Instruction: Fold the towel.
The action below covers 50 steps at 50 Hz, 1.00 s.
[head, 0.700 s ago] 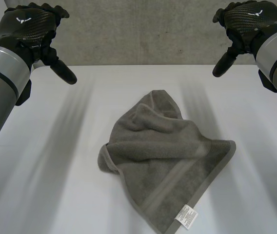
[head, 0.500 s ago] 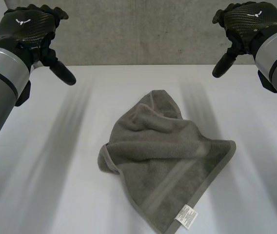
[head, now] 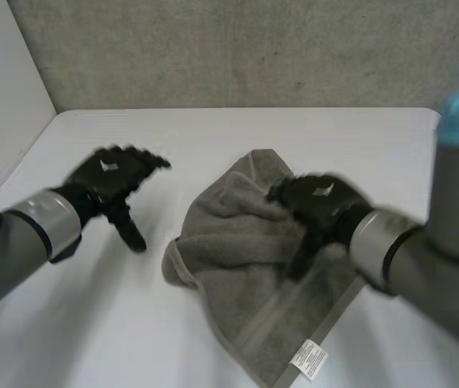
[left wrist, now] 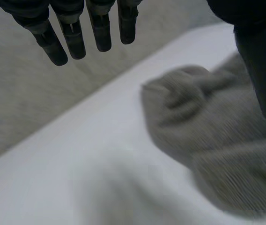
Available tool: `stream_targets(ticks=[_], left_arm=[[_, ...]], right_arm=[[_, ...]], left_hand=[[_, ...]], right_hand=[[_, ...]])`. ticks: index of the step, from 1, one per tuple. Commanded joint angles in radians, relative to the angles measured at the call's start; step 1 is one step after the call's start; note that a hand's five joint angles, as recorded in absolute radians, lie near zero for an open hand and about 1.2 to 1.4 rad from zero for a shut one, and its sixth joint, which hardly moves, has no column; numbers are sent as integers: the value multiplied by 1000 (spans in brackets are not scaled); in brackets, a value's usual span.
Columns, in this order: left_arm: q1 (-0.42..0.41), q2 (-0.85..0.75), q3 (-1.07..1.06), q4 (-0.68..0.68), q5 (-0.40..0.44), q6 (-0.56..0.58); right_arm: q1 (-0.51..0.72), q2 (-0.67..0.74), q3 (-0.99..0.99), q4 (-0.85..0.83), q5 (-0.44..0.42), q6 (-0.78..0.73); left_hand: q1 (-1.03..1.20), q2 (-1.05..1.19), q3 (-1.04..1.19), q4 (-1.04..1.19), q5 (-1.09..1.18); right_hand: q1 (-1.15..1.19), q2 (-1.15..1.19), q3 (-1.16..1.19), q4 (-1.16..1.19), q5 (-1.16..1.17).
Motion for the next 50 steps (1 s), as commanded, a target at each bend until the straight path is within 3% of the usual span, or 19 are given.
stream_targets(ticks=[1, 7, 15, 28, 33, 38, 44, 46, 50], left_arm=[[2, -122, -34, 35, 47, 107], [-6, -206, -34, 100, 44, 116], [-17, -263, -34, 170, 50, 115], [-75, -312, -34, 175, 50, 113], [-86, -332, -27, 177, 50, 115], [-92, -345, -11, 178, 50, 112], [-104, -343, 3, 180, 50, 107], [-110, -342, 19, 189, 50, 102], [-110, -339, 35, 213, 47, 96]], right_arm=[[116, 49, 129, -149, -4, 104], [161, 130, 152, -256, 7, 136], [208, 207, 138, -307, 12, 284], [280, 311, 74, -381, 148, 324], [291, 357, 39, -385, 165, 326], [296, 375, 22, -385, 171, 327], [296, 377, 13, -385, 182, 326], [296, 379, -1, -385, 188, 326], [290, 379, -17, -384, 194, 326]], left_hand=[[-18, -16, -7, -16, -17], [3, 5, 14, 5, 4], [214, 216, 225, 216, 215], [217, 219, 228, 219, 218], [347, 348, 357, 348, 347], [780, 782, 791, 782, 781], [913, 915, 924, 915, 914], [1158, 1160, 1169, 1160, 1159], [1159, 1161, 1170, 1161, 1160]], right_hand=[[-51, -67, -65, -75, -58], [-51, -67, -65, -75, -58], [-51, -67, -65, -75, -58], [-51, -67, -65, -75, -58], [211, 195, 197, 187, 204], [483, 468, 470, 460, 477], [790, 774, 776, 766, 783], [988, 973, 974, 965, 982], [1116, 1100, 1102, 1092, 1109]])
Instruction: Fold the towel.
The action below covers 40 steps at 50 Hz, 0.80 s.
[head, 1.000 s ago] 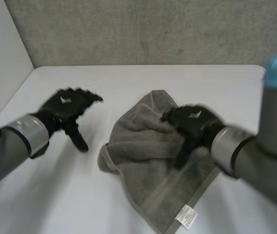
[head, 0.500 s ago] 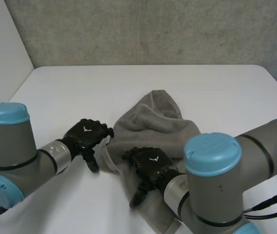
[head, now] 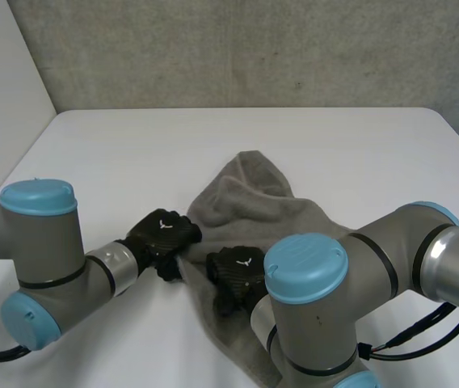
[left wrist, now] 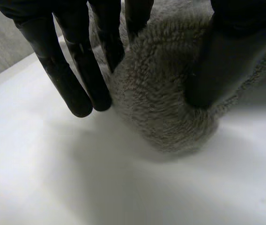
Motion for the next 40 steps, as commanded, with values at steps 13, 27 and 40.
stream_targets(ticks=[13, 27, 40], left_arm=[[-15, 36, 60, 59, -4, -154], [-34, 41, 50, 49, -21, -163], [-63, 76, 46, 44, -93, -232]], right_arm=[[-13, -70, -1, 43, 29, 27], [3, -21, -4, 18, 51, 106], [38, 67, -53, -20, 161, 118]], left_hand=[[178, 107, 64, 69, 86], [178, 107, 64, 69, 86], [178, 107, 64, 69, 86]], right_hand=[[-893, -891, -880, -885, -895], [-912, -910, -898, -904, -914], [-865, -863, -851, -857, -867]])
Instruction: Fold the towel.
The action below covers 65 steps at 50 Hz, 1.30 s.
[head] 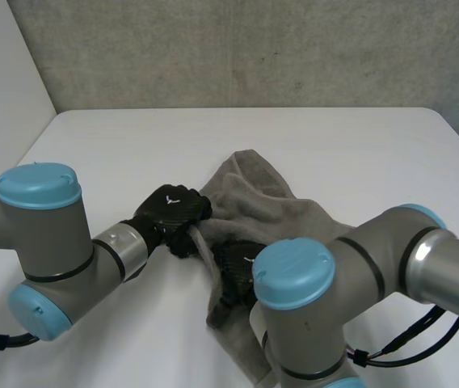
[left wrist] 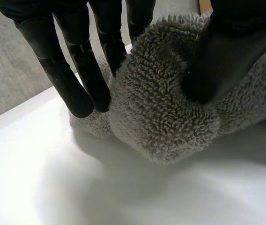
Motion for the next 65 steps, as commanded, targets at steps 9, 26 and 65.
stream_targets(ticks=[9, 26, 65], left_arm=[[2, 39, 2, 0, -45, -98], [13, 79, 319, 15, -168, -94], [13, 16, 8, 231, -225, -83]], right_arm=[[6, 12, -22, -37, 34, 83], [-201, -60, -409, 85, -221, -464], [-410, -227, -191, 338, -478, -1064]], left_hand=[[103, 46, 23, 44, 42], [103, 46, 23, 44, 42], [-1039, -1096, -1119, -1098, -1100]], right_hand=[[873, 872, 877, 884, 914], [1084, 1082, 1087, 1094, 1124], [1084, 1082, 1087, 1094, 1124]])
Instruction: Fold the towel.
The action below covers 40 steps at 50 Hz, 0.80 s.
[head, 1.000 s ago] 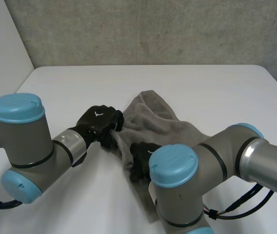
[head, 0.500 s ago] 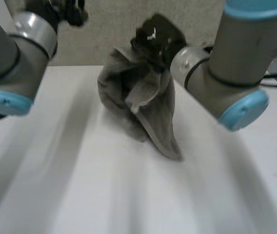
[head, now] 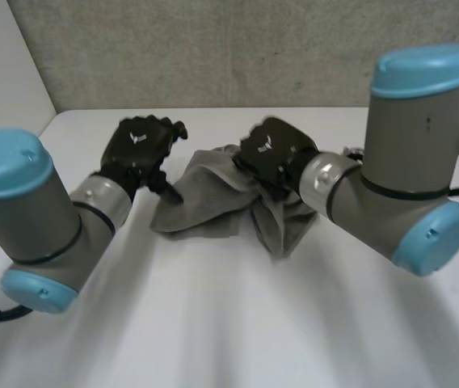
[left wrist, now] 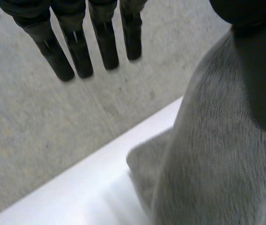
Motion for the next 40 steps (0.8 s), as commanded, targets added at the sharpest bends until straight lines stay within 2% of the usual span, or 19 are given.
stream_targets(ticks=[1, 4, 6, 11, 16, 17, 18, 20, 21, 23, 26, 31, 34, 40], left_arm=[[18, -117, 2, 70, 2, -1], [18, -162, 39, 71, 5, -1], [17, -183, 62, 70, 6, -1], [12, -249, 131, 64, 12, 4], [11, -318, 198, 53, 86, 7], [9, -338, 215, 48, 124, 5], [9, -338, 215, 48, 124, 5], [9, -372, 238, 19, 204, 1], [9, -372, 238, 19, 204, 1], [3, -396, 251, -25, 262, 4], [0, -406, 255, -47, 275, 5], [0, -404, 272, -120, 276, 4], [1, -387, 272, -137, 273, 2], [11, -346, 255, -142, 272, 1]], right_arm=[[-97, -92, 181, -12, -19, -3], [-147, -117, 242, -13, -45, -5], [-199, -122, 289, -6, -94, -5], [-250, -123, 348, 1, -163, -5], [-262, -123, 418, -1, -209, -2], [-262, -123, 418, -1, -209, -2], [-262, -123, 438, -4, -211, -2], [-264, -122, 454, -10, -206, 0], [-265, -122, 463, -12, -206, 3], [-265, -122, 469, -15, -203, 5], [-281, -122, 469, -22, -200, 6], [-302, -122, 447, -27, -198, 21], [-313, -122, 426, -26, -195, 40], [-322, -117, 408, -26, -195, 75]], left_hand=[[-152, -163, -157, -147, -158], [-155, -166, -160, -150, -161], [-158, -169, -163, -152, -164], [-149, -160, -155, -144, -155], [-129, -140, -134, -123, -134], [-100, -110, -105, -94, -105], [-99, -110, -105, -94, -105], [-32, -43, -37, -27, -38], [-32, -43, -37, -26, -37], [44, 33, 39, 50, 39], [74, 63, 69, 79, 68], [419, 409, 414, 425, 414], [546, 535, 541, 552, 541], [555, 545, 550, 561, 550]], right_hand=[[96, 61, 58, 66, 61], [96, 61, 58, 66, 61], [96, 61, 58, 66, 61], [96, 61, 58, 66, 61], [96, 61, 58, 66, 61], [96, 61, 58, 66, 61], [96, 61, 58, 66, 61], [96, 61, 58, 66, 61], [96, 61, 58, 66, 61], [96, 61, 58, 66, 61], [96, 61, 58, 66, 61], [96, 61, 58, 66, 61], [96, 61, 58, 66, 61], [96, 61, 58, 66, 61]])
